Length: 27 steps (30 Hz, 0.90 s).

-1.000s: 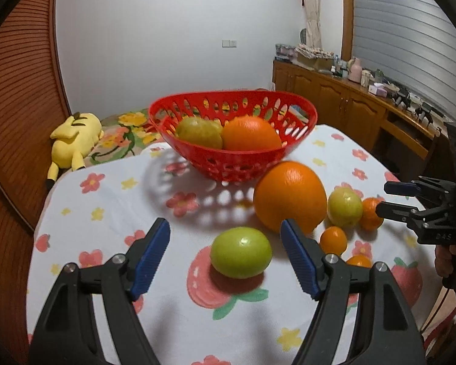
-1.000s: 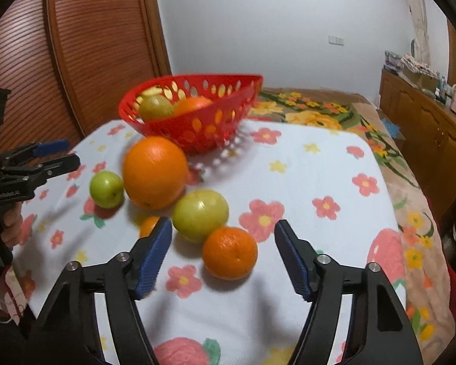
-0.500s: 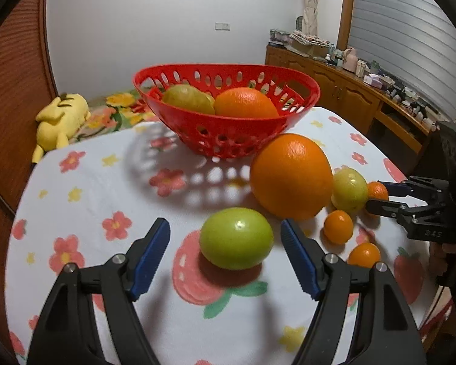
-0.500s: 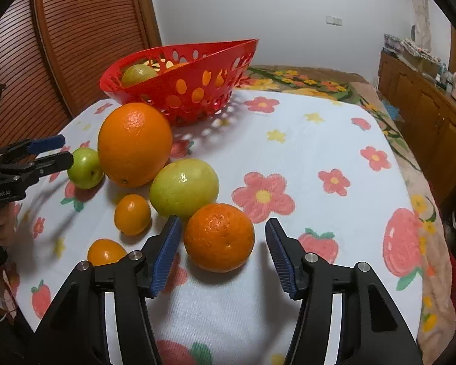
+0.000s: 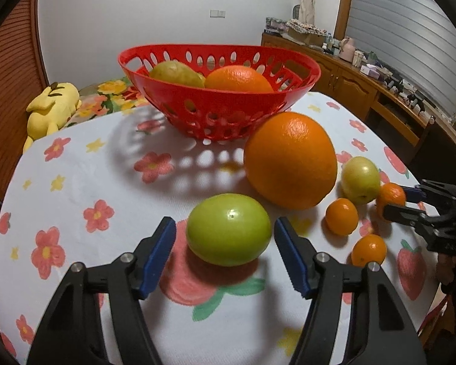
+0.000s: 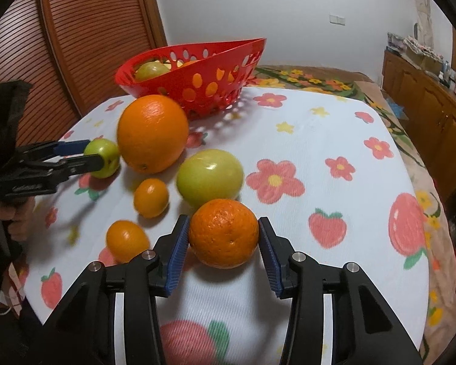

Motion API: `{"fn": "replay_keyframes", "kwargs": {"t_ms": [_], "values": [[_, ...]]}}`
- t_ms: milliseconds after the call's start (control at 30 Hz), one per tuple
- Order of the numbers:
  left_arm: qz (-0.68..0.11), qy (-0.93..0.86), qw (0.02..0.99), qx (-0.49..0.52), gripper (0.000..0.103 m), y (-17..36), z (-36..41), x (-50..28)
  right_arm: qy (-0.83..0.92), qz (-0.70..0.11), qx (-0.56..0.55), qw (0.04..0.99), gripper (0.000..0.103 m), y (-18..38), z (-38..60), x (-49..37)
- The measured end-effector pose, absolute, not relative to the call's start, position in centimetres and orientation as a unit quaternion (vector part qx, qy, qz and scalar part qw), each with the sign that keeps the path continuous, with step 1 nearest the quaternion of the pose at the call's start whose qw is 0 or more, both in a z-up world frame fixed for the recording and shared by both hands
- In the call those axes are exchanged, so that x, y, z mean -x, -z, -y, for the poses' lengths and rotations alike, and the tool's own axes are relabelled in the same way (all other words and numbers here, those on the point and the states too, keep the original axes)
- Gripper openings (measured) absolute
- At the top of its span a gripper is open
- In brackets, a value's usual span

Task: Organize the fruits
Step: 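Close left tool on the small green fruit while right tool closes on the mandarin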

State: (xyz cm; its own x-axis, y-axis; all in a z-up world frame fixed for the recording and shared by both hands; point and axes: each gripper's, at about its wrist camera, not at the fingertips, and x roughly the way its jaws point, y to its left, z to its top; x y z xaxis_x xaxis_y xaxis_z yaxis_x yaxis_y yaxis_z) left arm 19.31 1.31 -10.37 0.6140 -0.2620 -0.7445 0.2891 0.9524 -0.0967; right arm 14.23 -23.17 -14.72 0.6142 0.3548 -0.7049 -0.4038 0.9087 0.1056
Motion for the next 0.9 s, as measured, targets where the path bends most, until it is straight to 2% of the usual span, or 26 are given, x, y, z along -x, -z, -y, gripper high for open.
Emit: {"fn": "replay_keyframes", "kwargs": {"t_ms": [267,333,900], "values": [[-0.425,0.150,0.892,-0.010,0.067,11.2,-1.1,-19.9,-0.215,-0.380,0.035,0.899,0.046,15.2,22.6,-12.9],[-0.426,0.154,0.892,-0.011,0.059,11.3,-1.0,-20.0,-0.214,-0.376,0.036,0.901,0.046,15.2,22.6,-12.8],[-0.400,0.148,0.904,0.004,0.058,10.3,-1.4,-18.6,-0.216,-0.374,0.032,0.901,0.046,15.3,22.7,-12.9]]}}
